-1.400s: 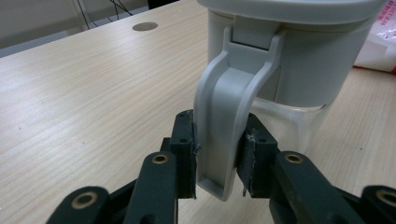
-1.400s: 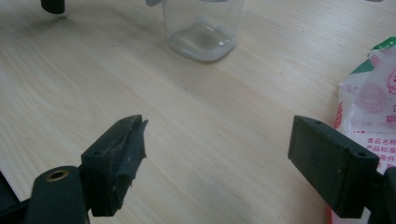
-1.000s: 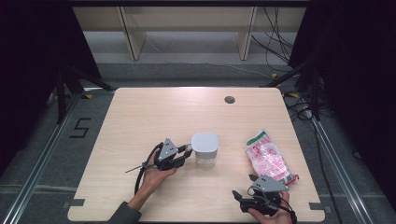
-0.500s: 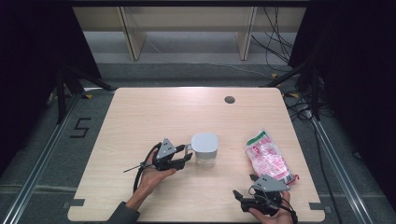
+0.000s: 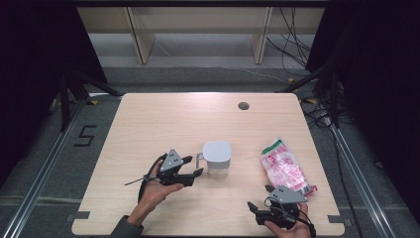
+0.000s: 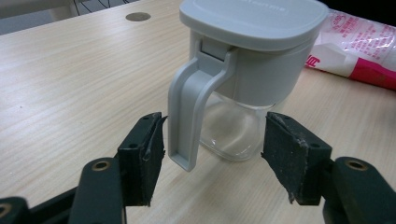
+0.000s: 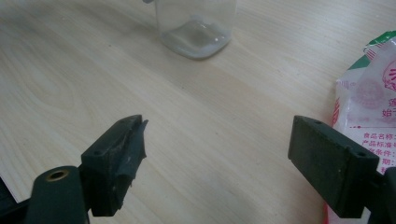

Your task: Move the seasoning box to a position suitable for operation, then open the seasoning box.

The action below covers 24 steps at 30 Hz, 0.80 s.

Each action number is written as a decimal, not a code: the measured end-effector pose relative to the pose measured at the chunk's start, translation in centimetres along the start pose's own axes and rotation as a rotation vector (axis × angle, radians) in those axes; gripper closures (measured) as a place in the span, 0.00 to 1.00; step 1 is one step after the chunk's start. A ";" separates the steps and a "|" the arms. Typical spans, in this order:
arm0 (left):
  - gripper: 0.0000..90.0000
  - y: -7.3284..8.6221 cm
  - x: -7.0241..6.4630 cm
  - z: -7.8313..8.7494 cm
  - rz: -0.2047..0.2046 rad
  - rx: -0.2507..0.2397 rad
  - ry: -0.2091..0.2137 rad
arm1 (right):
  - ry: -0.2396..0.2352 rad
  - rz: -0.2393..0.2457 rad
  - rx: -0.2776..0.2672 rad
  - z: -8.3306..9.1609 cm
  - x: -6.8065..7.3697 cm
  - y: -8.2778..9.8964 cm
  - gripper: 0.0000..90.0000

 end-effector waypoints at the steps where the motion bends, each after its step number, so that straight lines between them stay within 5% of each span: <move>1: 0.42 -0.1 0.1 0.2 -0.018 0.000 -0.002 | 0.000 0.001 0.000 0.0 0.0 0.0 0.22; 5: 0.41 -0.4 0.3 0.6 0.028 -0.009 -0.005 | 0.001 0.001 0.000 0.0 0.0 0.0 0.22; 17: 0.40 -1.3 0.8 1.5 0.040 -0.021 -0.027 | -0.003 -0.025 0.009 0.0 0.2 0.1 0.22; 19: 0.41 -1.5 0.8 1.6 0.046 -0.027 -0.033 | 0.000 0.005 0.000 0.0 0.0 0.0 0.22; 24: 0.52 -2.0 1.0 2.3 -0.001 -0.047 -0.059 | -0.004 -0.027 0.010 0.0 0.3 0.1 0.22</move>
Point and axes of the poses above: each handheld gripper's, and its own axes: z roughly backward along the jaws, y roughly out of its underside, x roughly to its left, the point moved 5 cm from there along -z, roughly forward along the jaws, and after that the axes turned 12 degrees about -z, right-handed, at the moved point
